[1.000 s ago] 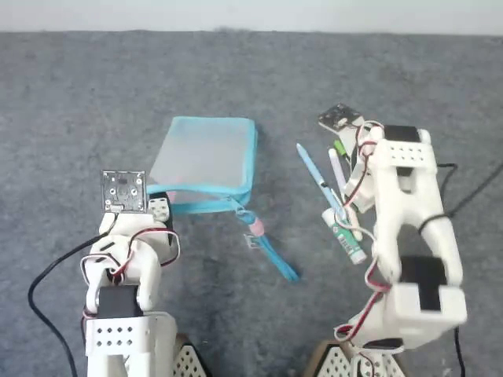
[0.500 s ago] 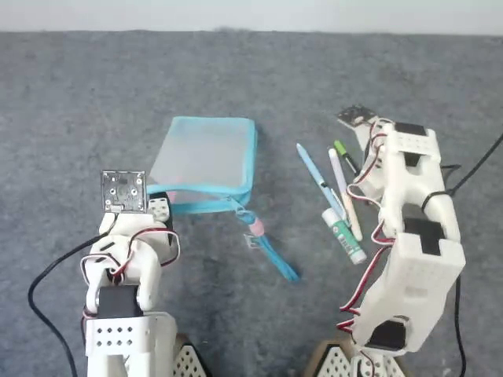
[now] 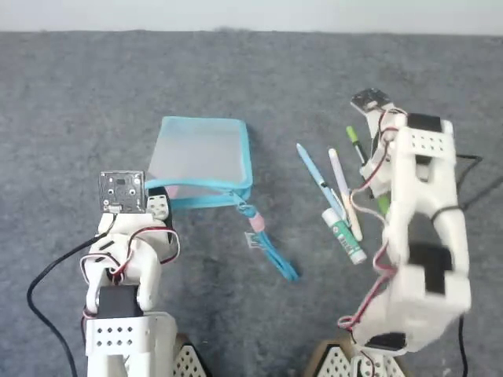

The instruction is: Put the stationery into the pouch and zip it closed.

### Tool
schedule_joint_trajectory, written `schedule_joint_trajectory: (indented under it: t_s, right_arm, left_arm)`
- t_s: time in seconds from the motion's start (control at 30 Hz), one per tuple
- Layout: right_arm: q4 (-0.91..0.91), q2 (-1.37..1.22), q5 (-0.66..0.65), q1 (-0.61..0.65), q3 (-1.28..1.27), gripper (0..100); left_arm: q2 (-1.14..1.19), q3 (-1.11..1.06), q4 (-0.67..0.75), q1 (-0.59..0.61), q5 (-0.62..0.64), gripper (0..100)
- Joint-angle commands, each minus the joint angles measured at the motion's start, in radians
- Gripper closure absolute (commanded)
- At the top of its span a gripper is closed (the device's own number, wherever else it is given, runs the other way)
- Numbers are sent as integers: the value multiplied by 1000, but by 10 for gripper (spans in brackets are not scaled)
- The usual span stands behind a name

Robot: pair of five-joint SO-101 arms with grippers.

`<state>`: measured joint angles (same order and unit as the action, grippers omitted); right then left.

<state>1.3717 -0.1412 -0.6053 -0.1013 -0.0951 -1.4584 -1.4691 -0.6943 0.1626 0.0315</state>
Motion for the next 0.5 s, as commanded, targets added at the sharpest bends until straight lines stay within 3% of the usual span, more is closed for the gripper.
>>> schedule_joint_trajectory:
  t_s: [0.0,0.27,0.47]
  right_arm:
    - [88,306,12,35,-66,992]
    - [371,834,11,380,-206,992]
    - [424,972,34,587,-272,993]
  left_arm:
    - [-14,4,34,-43,15,988]
    - [-14,-7,34,-92,15,988]
    - [-12,-45,87,-121,15,988]
